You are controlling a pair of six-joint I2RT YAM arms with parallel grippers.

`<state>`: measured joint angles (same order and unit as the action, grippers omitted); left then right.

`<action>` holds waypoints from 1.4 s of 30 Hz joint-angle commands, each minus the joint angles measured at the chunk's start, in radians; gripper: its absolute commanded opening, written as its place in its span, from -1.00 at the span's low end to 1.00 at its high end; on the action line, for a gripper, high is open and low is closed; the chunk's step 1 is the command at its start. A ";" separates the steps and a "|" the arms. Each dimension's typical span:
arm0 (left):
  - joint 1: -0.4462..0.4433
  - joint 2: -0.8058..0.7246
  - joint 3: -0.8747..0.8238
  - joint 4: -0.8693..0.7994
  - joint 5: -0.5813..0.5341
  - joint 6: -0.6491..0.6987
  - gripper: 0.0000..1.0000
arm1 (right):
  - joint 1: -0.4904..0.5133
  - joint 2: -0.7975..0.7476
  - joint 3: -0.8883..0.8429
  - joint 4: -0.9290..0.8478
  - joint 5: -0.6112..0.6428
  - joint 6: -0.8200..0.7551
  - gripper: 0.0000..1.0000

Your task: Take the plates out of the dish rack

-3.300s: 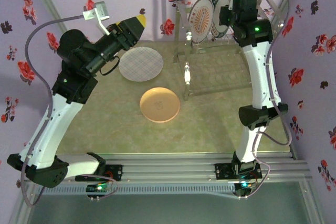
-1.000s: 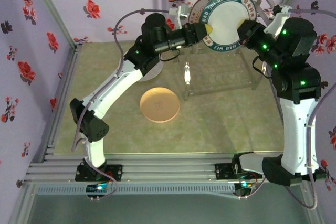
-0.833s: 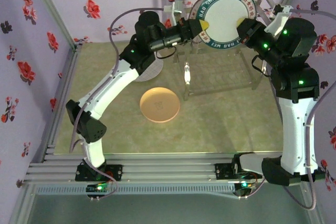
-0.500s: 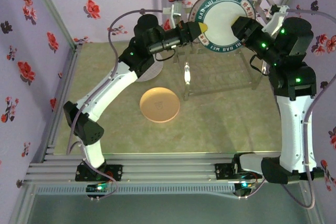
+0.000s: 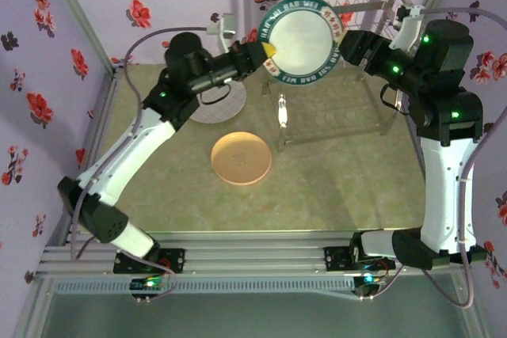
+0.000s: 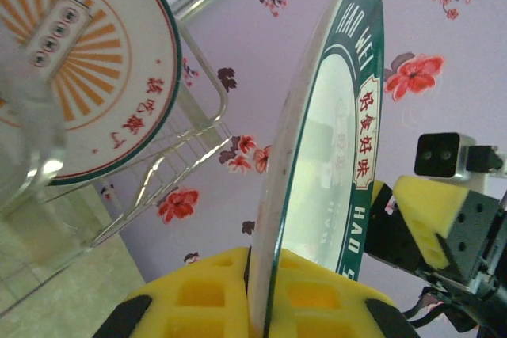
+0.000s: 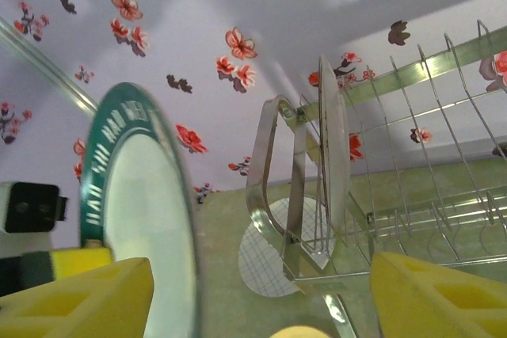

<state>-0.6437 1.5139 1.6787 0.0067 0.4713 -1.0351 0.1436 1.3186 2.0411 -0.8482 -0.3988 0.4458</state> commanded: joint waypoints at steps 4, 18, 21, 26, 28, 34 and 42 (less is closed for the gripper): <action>0.105 -0.193 -0.182 -0.008 0.035 -0.024 -1.00 | 0.058 -0.006 0.011 -0.052 -0.032 -0.187 0.49; 0.278 -0.443 -0.596 -0.251 0.083 0.002 -1.00 | 0.284 -0.029 -0.029 -0.176 0.052 -0.542 0.58; 0.280 -0.442 -0.670 -0.301 0.079 0.032 -1.00 | 0.302 -0.037 -0.049 -0.193 0.068 -0.571 0.58; 0.280 -0.431 -0.795 -0.316 0.042 0.062 -1.00 | 0.320 -0.043 -0.075 -0.203 0.074 -0.581 0.58; 0.280 -0.410 -0.845 -0.284 0.042 0.056 -1.00 | 0.328 -0.048 -0.086 -0.204 0.069 -0.588 0.58; 0.273 -0.340 -0.947 -0.224 0.024 0.057 -1.00 | 0.348 -0.045 -0.094 -0.232 0.087 -0.610 0.58; 0.247 -0.221 -0.974 -0.150 -0.002 0.061 -1.00 | 0.362 -0.046 -0.113 -0.223 0.102 -0.604 0.58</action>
<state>-0.3828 1.2640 0.7013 -0.2260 0.4744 -1.0058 0.4950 1.2884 1.9396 -1.0760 -0.3138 -0.1432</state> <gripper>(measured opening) 0.059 0.790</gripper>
